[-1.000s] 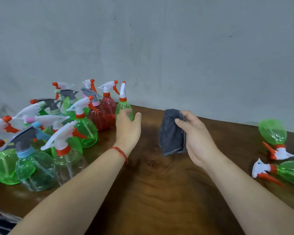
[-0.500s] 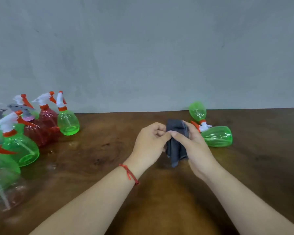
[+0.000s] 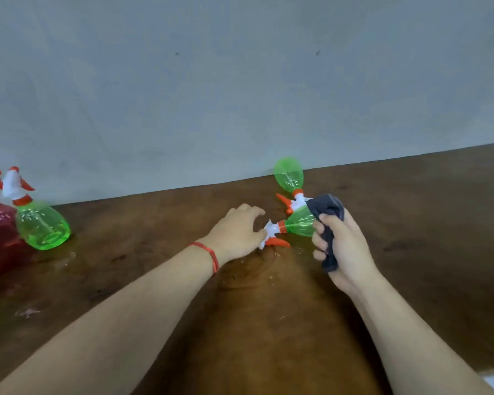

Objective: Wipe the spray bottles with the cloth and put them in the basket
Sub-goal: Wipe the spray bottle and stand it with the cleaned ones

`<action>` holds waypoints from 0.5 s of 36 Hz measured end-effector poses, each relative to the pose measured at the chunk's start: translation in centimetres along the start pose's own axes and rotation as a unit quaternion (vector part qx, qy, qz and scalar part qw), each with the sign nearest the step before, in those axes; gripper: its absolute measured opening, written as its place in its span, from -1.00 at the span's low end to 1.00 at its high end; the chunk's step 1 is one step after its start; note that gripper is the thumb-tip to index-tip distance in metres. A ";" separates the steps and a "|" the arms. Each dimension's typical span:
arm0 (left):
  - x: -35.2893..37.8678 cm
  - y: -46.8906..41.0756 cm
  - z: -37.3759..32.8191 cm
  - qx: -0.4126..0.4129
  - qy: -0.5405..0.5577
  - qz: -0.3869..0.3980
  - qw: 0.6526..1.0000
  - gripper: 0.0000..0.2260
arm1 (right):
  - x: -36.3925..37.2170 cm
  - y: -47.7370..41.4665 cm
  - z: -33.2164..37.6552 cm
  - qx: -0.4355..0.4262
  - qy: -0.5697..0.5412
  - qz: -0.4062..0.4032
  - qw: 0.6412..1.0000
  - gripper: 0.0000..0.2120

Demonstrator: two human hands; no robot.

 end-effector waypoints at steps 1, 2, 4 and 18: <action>0.2 -0.4 -0.1 0.002 0.008 0.005 1.000 -0.49 | 0.0 -0.2 0.0 -0.002 0.017 0.008 1.000 -0.75; 0.4 -0.7 -0.2 0.006 0.018 0.008 1.000 -0.49 | 0.0 -0.3 -0.1 -0.003 0.030 0.016 0.999 -0.77; 0.8 -1.4 -0.7 0.017 0.028 0.012 0.999 -0.50 | 0.1 -0.4 -0.2 -0.005 0.050 0.023 0.998 -0.80; 1.4 -1.5 -0.7 -0.003 -0.004 -0.006 1.000 -0.75 | 0.0 -0.2 -0.6 -0.009 0.112 0.001 0.994 -0.53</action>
Point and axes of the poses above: each hand's wrist, its own y-axis away from the middle knuckle, its own x-axis out of the palm, z = x × y, the point moved 9 cm from there along -y, towards the middle knuckle, and after that the axes turned 2 degrees about -x, right-handed, at the moved point
